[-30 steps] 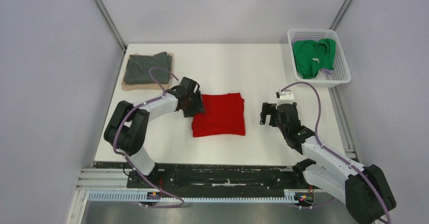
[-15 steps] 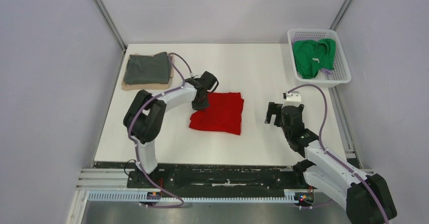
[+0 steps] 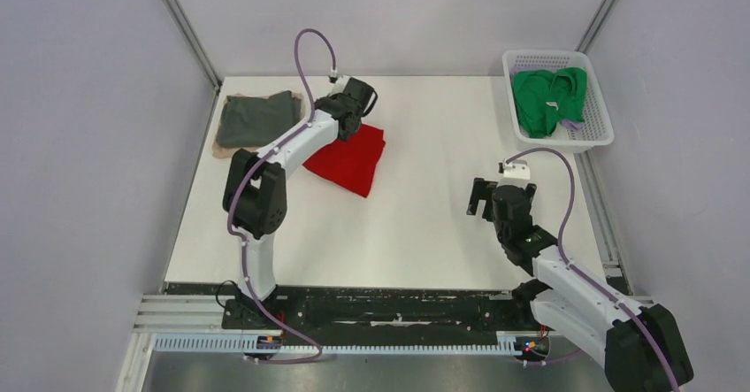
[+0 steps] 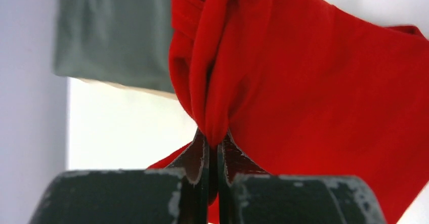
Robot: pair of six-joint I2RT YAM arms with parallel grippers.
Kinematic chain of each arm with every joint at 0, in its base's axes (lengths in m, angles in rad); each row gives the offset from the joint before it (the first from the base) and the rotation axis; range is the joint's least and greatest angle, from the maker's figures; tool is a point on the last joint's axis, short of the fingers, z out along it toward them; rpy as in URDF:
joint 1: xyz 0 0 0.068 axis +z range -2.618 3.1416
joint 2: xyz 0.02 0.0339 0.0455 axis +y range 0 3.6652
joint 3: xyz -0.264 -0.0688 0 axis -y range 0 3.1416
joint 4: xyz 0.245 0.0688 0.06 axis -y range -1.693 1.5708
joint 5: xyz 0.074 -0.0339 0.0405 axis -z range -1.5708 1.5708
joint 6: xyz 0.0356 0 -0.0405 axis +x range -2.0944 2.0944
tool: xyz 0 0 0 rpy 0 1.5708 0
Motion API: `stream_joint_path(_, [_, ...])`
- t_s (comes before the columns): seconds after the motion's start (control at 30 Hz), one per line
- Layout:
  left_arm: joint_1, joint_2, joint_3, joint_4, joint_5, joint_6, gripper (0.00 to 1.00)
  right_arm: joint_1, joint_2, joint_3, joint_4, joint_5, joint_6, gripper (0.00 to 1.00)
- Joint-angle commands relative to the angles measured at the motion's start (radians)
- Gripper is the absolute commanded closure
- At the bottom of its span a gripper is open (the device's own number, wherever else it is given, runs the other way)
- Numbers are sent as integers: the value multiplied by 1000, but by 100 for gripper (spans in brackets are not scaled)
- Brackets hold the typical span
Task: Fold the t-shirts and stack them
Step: Put the neatly folded tshirt into the corner of the board with the left arm
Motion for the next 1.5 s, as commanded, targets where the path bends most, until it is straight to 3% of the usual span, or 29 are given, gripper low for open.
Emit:
stream_joint_path(0.0, [60, 10, 91, 73, -151, 250, 98, -6, -10, -4, 1, 45, -9, 2])
stream_joint_path(0.17, [119, -3, 116, 180, -149, 447, 98, -6, -6, -4, 1, 52, -17, 2])
stream_joint_path(0.4, [179, 0, 184, 226, -161, 572, 98, -7, 10, -4, 5, 54, -18, 2])
stream_joint_path(1.1, [233, 66, 491, 106, -135, 515, 98, -7, 42, 3, -8, 70, -13, 2])
stream_joint_path(1.47, [236, 46, 475, 105, -149, 521, 98, -7, 78, 22, -16, 70, -9, 2])
